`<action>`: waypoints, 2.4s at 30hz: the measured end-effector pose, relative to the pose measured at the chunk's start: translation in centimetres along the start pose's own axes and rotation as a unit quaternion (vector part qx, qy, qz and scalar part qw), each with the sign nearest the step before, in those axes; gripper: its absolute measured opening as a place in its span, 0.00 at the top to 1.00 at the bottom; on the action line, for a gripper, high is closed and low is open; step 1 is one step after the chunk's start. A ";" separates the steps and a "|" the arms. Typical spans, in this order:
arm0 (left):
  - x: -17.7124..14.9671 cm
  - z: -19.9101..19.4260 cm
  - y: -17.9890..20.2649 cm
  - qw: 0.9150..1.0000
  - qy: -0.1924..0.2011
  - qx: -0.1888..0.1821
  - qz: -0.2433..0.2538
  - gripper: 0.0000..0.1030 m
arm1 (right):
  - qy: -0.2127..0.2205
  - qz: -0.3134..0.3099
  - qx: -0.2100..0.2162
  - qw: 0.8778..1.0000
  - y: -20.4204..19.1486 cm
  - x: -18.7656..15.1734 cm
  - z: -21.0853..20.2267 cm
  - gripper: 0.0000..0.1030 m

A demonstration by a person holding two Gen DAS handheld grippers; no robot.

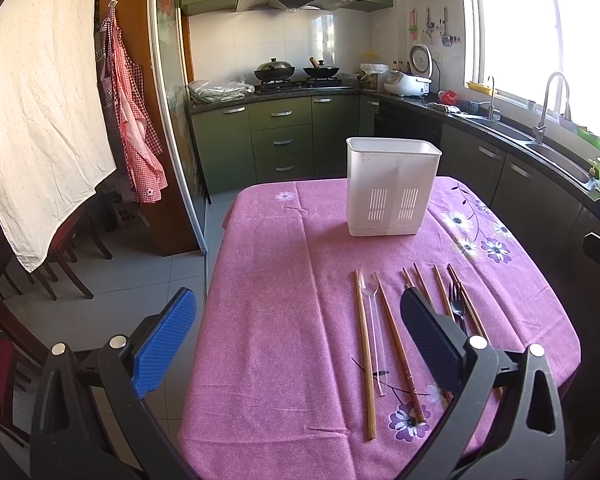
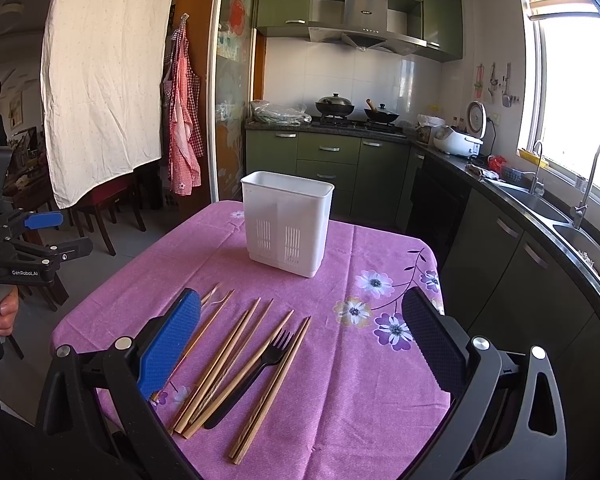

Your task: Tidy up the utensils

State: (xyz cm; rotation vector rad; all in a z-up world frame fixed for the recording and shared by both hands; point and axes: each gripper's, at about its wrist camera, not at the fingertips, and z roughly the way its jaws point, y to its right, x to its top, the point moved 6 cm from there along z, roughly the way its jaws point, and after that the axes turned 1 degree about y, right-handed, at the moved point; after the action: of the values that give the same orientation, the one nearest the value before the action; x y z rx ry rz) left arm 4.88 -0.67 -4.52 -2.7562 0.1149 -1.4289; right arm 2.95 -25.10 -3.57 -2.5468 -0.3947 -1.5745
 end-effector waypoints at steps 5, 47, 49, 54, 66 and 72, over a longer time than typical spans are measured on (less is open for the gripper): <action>0.0 -0.1 0.0 1.000 -0.001 0.000 0.000 0.06 | 0.000 0.000 0.000 1.000 -0.2 0.1 0.1 0.04; 0.0 -0.1 -0.2 1.000 -0.003 0.000 0.000 0.06 | -0.004 0.000 0.000 1.000 -0.3 -0.2 0.4 0.04; -0.1 0.1 -0.2 1.000 -0.007 0.000 0.000 0.06 | -0.008 0.000 -0.004 1.000 -0.1 -0.2 0.6 0.04; -0.4 2.0 0.2 0.999 -0.035 -0.011 0.007 0.06 | -0.046 0.006 -0.017 0.999 1.4 -0.2 2.6 0.04; 0.0 8.3 4.4 0.982 -0.155 -0.107 0.012 0.17 | -0.178 0.075 0.062 0.979 4.0 -1.9 7.8 0.04; -1.0 12.2 7.8 0.963 -0.236 -0.125 0.023 0.46 | -0.237 0.133 0.084 0.959 5.3 -2.8 10.3 0.04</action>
State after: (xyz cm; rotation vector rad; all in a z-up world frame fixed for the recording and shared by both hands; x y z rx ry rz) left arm 13.90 -8.45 -12.90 -3.1827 0.3613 -0.7557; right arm 12.13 -28.18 -10.55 -2.6822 -0.2013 -0.7974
